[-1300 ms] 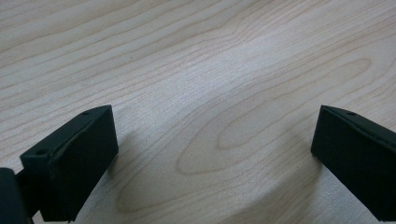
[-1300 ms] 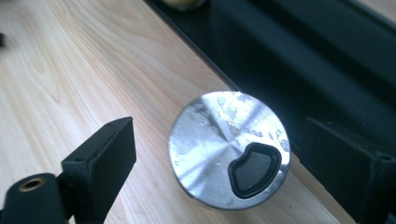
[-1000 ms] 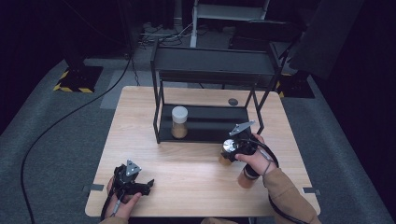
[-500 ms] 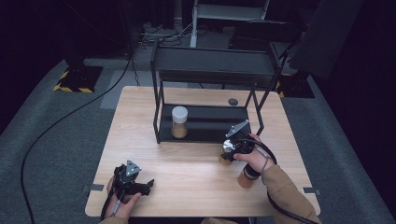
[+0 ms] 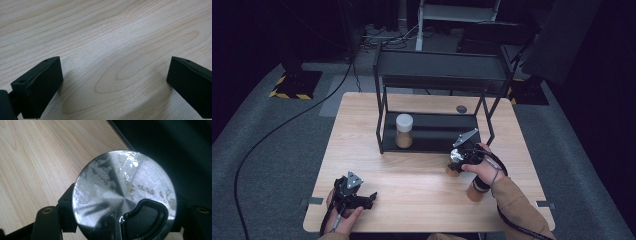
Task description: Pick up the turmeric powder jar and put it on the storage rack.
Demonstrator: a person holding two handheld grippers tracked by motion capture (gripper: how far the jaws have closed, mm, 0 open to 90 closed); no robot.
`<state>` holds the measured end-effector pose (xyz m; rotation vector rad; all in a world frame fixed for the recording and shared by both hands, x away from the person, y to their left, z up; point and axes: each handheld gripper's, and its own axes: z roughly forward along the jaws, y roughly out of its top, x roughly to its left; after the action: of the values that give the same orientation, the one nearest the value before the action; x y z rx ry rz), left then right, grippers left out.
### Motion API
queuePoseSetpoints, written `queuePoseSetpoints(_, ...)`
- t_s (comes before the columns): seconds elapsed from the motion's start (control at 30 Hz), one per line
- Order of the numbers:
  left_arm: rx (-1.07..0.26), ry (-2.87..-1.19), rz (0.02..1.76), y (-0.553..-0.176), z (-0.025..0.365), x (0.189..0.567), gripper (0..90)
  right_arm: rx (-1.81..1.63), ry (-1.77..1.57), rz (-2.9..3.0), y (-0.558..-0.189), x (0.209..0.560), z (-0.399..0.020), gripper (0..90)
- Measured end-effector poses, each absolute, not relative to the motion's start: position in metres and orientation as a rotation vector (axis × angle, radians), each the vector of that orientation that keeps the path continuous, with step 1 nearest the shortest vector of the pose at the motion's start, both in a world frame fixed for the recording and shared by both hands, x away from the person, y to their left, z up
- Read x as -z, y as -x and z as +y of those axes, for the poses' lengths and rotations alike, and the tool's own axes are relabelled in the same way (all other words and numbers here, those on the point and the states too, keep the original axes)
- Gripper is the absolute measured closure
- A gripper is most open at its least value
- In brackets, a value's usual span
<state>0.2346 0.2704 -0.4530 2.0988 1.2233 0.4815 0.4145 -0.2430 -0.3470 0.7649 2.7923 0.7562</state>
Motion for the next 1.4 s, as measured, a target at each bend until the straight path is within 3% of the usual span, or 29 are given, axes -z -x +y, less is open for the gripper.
queuePoseSetpoints(0.67,-0.482,-2.099,1.223,-0.235,0.27,0.453,0.3,-0.819,-0.772,2.75,-0.416,0.328,-0.238,31.4)
queuePoseSetpoints(1.4,-0.483,-2.098,1.225,-0.235,0.27,0.453,0.3,-0.858,-0.802,2.655,-0.437,0.304,-0.204,31.4)
